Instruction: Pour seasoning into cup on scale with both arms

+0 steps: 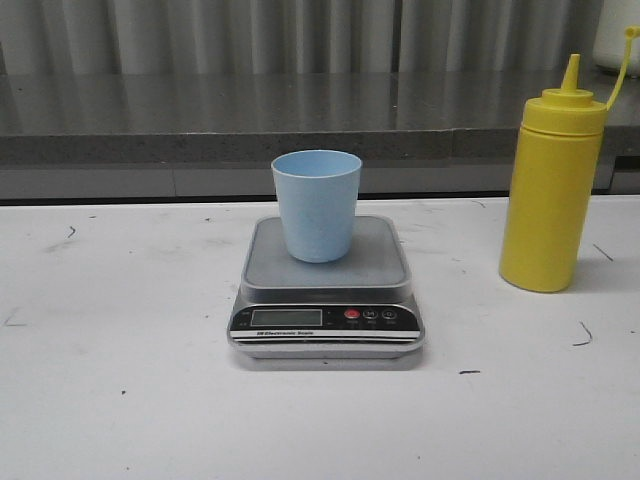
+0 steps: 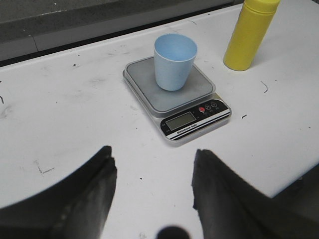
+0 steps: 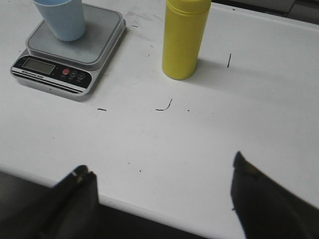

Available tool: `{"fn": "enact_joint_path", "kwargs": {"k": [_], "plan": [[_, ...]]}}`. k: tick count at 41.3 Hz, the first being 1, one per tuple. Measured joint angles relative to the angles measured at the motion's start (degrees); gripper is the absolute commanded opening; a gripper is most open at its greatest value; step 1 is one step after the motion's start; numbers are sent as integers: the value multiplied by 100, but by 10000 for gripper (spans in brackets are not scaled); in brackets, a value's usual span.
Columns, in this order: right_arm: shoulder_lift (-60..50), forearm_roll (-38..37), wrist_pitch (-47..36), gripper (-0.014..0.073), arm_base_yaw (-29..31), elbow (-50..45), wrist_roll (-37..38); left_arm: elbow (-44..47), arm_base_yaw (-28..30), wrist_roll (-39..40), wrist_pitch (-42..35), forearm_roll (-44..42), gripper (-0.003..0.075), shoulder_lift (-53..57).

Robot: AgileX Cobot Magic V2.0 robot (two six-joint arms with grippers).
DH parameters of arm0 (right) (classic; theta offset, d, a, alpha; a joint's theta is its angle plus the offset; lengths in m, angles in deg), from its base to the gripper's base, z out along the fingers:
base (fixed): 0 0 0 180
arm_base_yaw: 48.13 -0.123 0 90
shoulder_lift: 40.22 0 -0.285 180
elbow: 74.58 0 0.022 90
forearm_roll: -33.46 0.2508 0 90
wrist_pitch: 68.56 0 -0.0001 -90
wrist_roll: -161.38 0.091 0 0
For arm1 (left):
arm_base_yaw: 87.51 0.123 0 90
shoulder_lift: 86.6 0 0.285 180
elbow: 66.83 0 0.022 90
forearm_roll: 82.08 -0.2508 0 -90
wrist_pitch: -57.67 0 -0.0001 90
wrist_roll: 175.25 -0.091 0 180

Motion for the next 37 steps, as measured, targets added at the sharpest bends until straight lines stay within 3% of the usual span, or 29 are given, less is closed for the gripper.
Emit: {"fn": "enact_joint_path", "kwargs": {"k": [8,13,20,37], "plan": [[0,0,0,-68,0,0,0,0,0,0,0,0,355,0],[0,0,0,-69,0,0,0,0,0,0,0,0,314,0],[0,0,-49,-69,0,0,0,0,0,0,0,0,-16,0],[0,10,-49,-69,0,0,0,0,0,0,31,0,-20,0]]}}
